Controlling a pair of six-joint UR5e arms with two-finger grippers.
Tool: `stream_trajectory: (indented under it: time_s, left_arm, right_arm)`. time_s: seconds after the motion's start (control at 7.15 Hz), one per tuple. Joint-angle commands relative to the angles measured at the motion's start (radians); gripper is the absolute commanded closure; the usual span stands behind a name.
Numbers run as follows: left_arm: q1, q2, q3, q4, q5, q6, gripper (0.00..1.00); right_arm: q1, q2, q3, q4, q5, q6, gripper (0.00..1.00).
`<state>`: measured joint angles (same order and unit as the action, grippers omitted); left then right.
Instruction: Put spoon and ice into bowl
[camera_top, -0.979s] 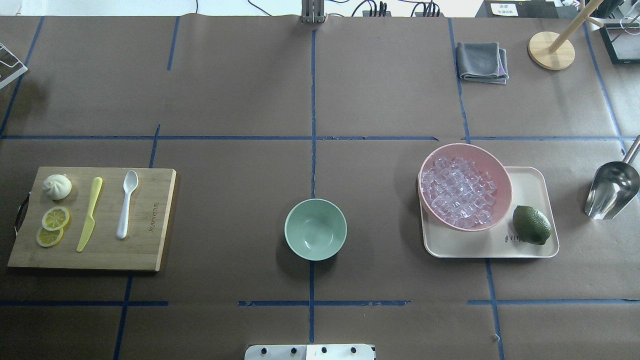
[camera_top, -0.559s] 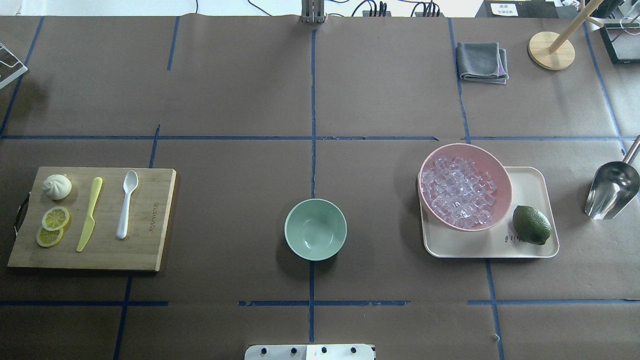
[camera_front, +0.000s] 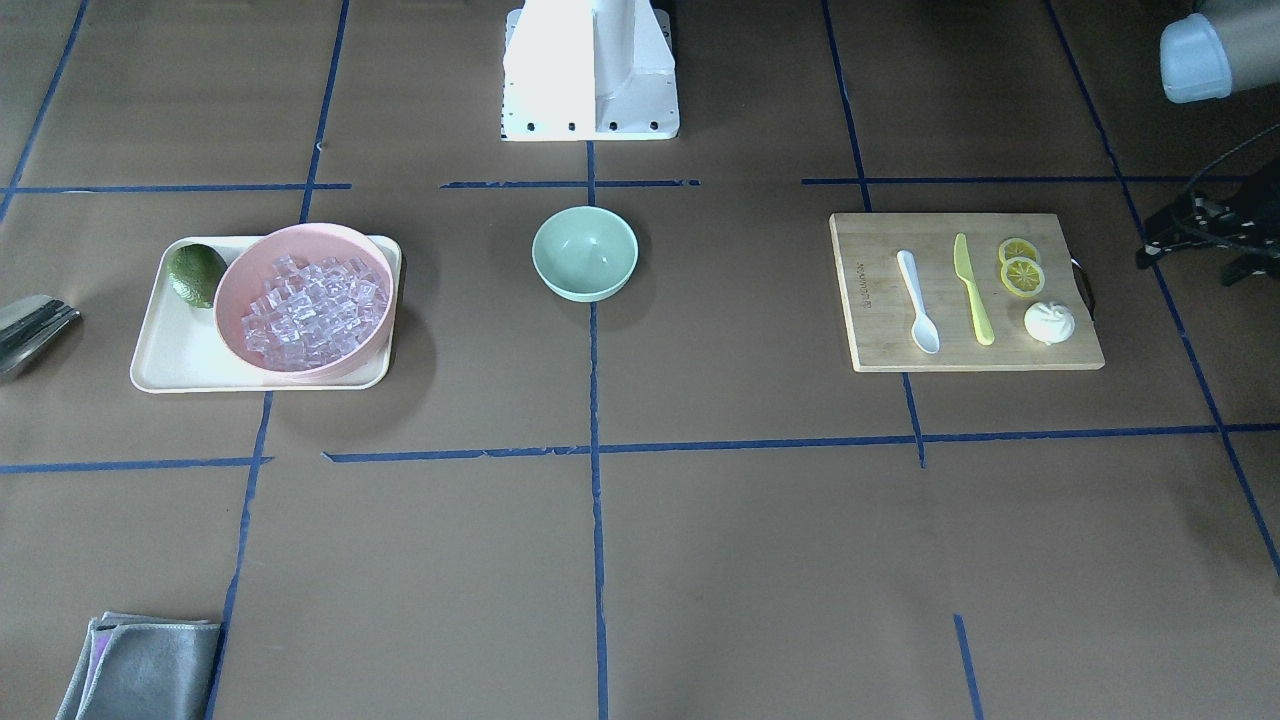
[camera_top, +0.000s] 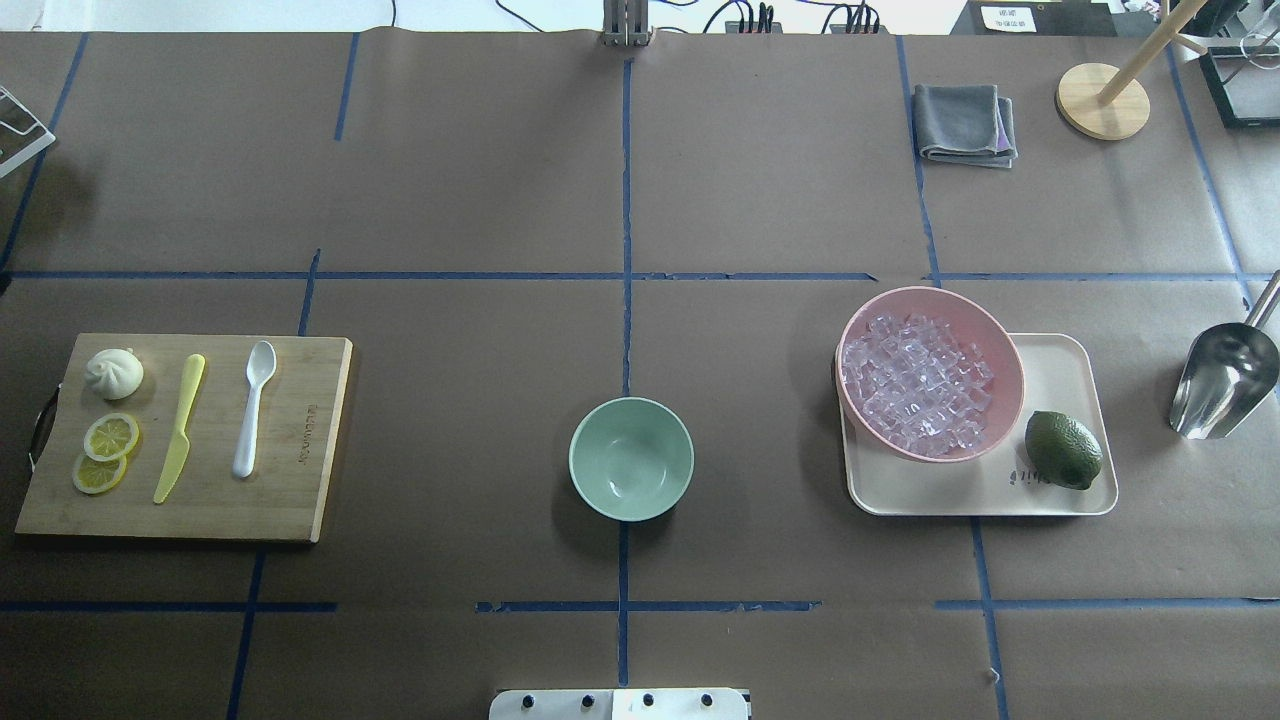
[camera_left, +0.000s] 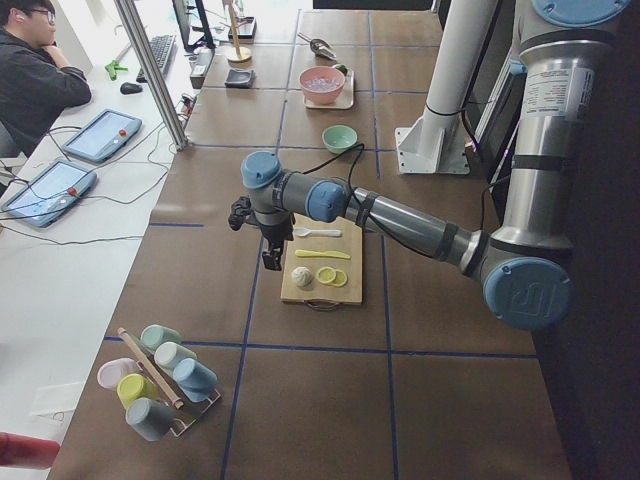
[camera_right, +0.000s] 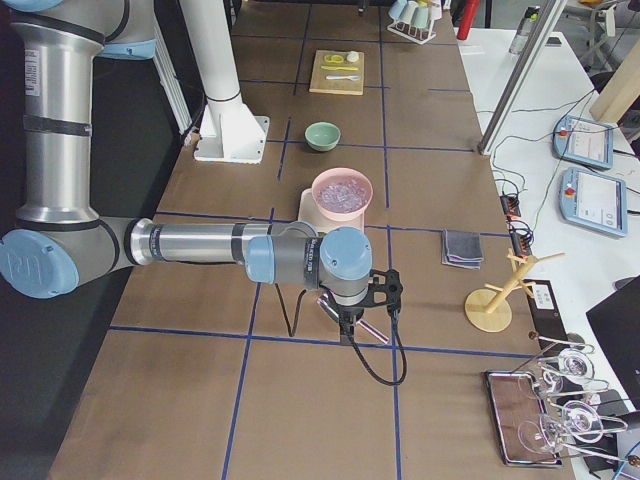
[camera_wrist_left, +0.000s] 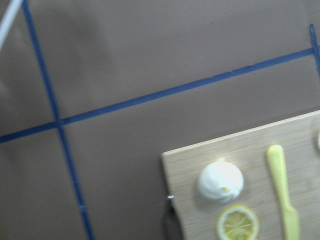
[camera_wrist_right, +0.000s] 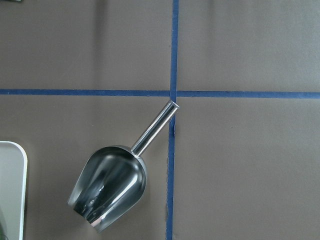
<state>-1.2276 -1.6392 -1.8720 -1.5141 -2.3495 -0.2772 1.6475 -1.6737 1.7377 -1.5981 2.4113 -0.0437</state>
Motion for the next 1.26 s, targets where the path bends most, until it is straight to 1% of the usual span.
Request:
stream_trajectory:
  time_s: [0.0, 0.14, 0.28, 0.56, 0.7, 0.84, 1.12]
  left_arm:
    - [0.159, -0.037, -0.082, -0.063, 0.098, -0.367, 0.0]
    - [0.234, -0.042, -0.091, -0.067, 0.149, -0.429, 0.0]
    - [0.287, -0.044, -0.076, -0.099, 0.173, -0.469, 0.0]
    - [0.397, -0.042, -0.026, -0.258, 0.266, -0.638, 0.0]
    - [0.433, -0.042, 0.002, -0.32, 0.295, -0.683, 0.02]
    - [0.445, -0.042, 0.035, -0.359, 0.299, -0.691, 0.02]
    - [0.482, -0.041, 0.082, -0.417, 0.334, -0.721, 0.02]
  right_arm:
    - [0.0, -0.003, -0.006, 0.003, -0.004, 0.001, 0.0]
    - [0.0, -0.005, -0.004, 0.003, 0.0, 0.004, 0.0]
    - [0.0, -0.005, -0.004, 0.001, 0.002, 0.004, 0.0]
    - [-0.002, -0.003, -0.006, 0.001, 0.002, 0.004, 0.0]
    - [0.0, -0.003, -0.007, 0.003, 0.002, 0.002, 0.0]
    - [0.0, -0.003, -0.007, 0.003, 0.002, 0.002, 0.0]
    - [-0.002, -0.003, -0.006, 0.003, 0.002, 0.001, 0.0]
